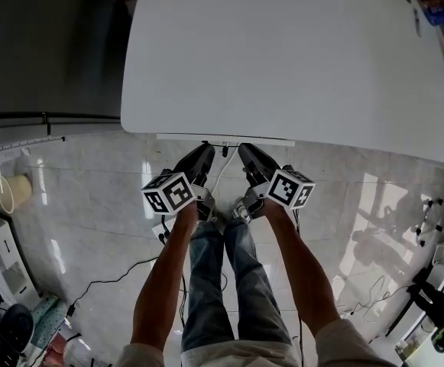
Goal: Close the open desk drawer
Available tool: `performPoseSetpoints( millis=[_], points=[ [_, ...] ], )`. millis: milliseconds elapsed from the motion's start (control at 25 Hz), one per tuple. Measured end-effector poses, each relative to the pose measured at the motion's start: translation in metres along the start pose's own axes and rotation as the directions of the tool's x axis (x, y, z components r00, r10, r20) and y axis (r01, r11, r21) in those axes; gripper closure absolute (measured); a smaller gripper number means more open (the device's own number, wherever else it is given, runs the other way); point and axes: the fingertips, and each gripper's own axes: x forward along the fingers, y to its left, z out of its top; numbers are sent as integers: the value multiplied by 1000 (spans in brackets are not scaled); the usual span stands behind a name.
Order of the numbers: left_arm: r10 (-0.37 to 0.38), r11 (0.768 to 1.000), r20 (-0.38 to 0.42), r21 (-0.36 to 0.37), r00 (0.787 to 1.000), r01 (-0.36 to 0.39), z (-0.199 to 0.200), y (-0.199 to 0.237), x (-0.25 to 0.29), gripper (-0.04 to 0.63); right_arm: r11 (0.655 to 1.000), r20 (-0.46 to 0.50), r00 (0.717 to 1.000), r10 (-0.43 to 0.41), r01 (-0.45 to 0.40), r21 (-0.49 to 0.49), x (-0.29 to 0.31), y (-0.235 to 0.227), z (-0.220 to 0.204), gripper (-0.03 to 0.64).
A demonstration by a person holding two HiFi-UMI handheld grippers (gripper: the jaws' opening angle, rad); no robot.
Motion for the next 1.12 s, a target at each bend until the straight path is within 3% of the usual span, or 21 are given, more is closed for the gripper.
performPoseSetpoints(
  millis=[520,680,920,1120],
  points=[
    [33,996,-23,86,999,-31,56,-2,52,538,1000,63,998,-8,8,2,45,-4,61,534],
    [45,994,-48,101,998,-40,53,2,55,538,999,50,999,-7,8,-36,49,-3,61,528],
    [31,995,-25,100,999,-28,54,2,53,548,1000,84,996,-2,3,-13,47,-3,61,528],
    [52,993,-53,107,997,-46,34,3,40,548,1000,78,997,-15,15,0,37,4,44,540]
  ],
)
